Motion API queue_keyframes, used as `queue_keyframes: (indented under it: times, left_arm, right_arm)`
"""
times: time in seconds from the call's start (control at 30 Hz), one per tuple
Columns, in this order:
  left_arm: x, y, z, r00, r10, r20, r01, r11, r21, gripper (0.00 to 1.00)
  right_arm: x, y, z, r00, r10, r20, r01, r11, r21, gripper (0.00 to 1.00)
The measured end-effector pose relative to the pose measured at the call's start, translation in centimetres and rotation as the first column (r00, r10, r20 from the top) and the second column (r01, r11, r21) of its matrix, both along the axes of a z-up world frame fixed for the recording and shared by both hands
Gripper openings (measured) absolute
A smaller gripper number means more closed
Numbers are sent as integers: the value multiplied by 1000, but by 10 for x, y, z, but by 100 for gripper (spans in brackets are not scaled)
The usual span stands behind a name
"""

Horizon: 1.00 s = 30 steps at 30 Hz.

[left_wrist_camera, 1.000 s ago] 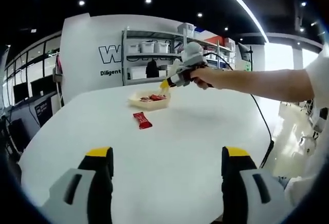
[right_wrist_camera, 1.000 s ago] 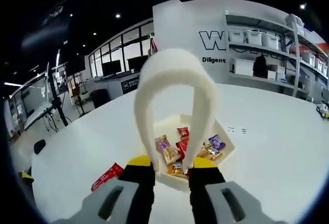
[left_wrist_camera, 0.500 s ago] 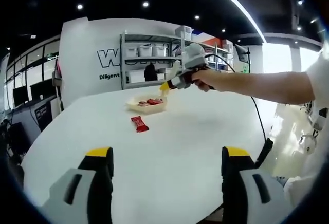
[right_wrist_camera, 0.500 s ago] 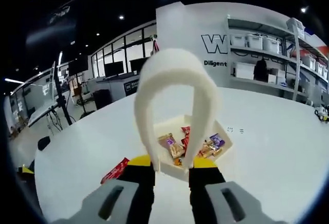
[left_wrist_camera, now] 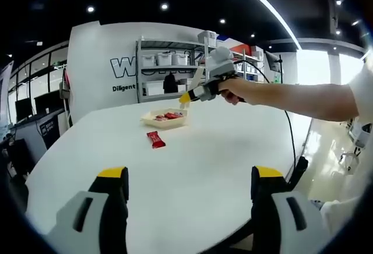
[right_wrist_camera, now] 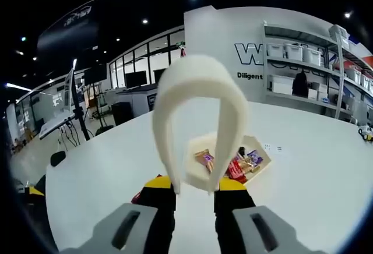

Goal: Place the target food into the container with the food tongs after gripping and lifting it, then release it inside without dropping or visibly crushing the food.

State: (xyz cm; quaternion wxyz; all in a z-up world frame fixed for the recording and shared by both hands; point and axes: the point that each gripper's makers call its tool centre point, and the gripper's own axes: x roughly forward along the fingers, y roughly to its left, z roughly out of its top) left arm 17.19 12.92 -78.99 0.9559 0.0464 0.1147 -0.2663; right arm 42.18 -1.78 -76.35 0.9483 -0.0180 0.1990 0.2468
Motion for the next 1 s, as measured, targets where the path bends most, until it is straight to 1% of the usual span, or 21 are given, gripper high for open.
queue_keyframes:
  times: [0.17,0.27,0.47,0.6,0.73,0.93,1.0]
  left_arm:
    - [-6,0,-2,1000,6,-2,-6,1000,-4,85]
    - [-9,-2,-5,1000,5,-5,-5,1000,-7,85]
    - [-10,-8,-8,1000,-7,-14,7,1000,-5,85]
    - [-8,-12,-9,1000,-15,-15,15,1000,-9,85]
    - [-6,-14,-13,1000,-21,-19,21,1000,-9,85]
    - [-4,-15,-21,999,-27,-37,27,1000,-14,85]
    - [-3,-13,-22,999,-26,-38,25,1000,-17,85]
  right_arm:
    - [-9,4,-1,1000,14,3,-14,1000,7,18]
    - [-20,4,-3,1000,22,9,-22,1000,4,18]
    - [-28,4,-7,1000,25,10,-25,999,22,18]
    - [-31,3,-13,1000,25,9,-25,1000,15,18]
    - [-35,4,-24,1000,29,-6,-29,999,19,18]
    - [-37,15,-32,999,45,-20,-45,999,20,18]
    - [-36,25,-36,998,57,-27,-56,998,25,19]
